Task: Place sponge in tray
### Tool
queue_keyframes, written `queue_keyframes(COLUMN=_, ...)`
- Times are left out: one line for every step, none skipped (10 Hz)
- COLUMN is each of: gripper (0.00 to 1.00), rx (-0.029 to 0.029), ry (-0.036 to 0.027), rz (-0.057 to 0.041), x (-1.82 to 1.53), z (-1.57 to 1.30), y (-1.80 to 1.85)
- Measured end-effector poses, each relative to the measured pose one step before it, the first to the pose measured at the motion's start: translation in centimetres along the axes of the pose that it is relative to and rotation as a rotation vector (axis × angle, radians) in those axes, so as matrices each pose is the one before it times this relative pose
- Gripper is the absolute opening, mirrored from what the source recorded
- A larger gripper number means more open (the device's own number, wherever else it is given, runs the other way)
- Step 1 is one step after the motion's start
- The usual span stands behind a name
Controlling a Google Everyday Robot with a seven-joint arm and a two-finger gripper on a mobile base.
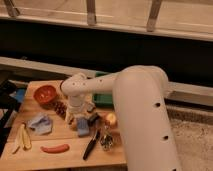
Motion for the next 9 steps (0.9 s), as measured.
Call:
queue_keyframes(gripper=0.73, rx=0.01544, ry=0.01046, rz=0.00899, x=-0.158, z=0.423, y=-0.492)
queue_keyframes(gripper=0.73, rx=0.01923, ry=0.00195, rz=0.01060, x=-0.122, z=0.013, y=-0.397)
queue_keyframes(gripper=0.73, rx=0.02944, ry=0.00101, rz=0.01068, x=-0.134, z=-0.234, y=-0.422)
queue_keyframes(gripper=0.72, rx=0.02259, ry=0.00449, rz=0.00496, x=-0.041, z=-0.008, y=-0.187)
queue_keyframes(gripper=0.66, rx=0.02058, ry=0.00571, rz=-0.00154, x=-0.037, z=0.150, y=-0.056)
queue_keyframes(gripper=0.56, rx=0.01053, ry=0.00687, rz=-0.00825, x=0.041, z=0.262, y=0.330)
queue_keyframes(gripper=0.45, rx=0.00571, ry=0.00581, rz=-0.00688, x=0.081, z=0.213, y=0.242)
queue_keyframes(gripper=0.36, rx=0.00500, ry=0.00528, rz=-0.00254, x=0.054, z=0.222, y=-0.081)
queue_keyframes(gripper=0.28, rx=0.00403, ry=0.00357, rz=-0.00255, x=0.026, z=0.170, y=-0.035)
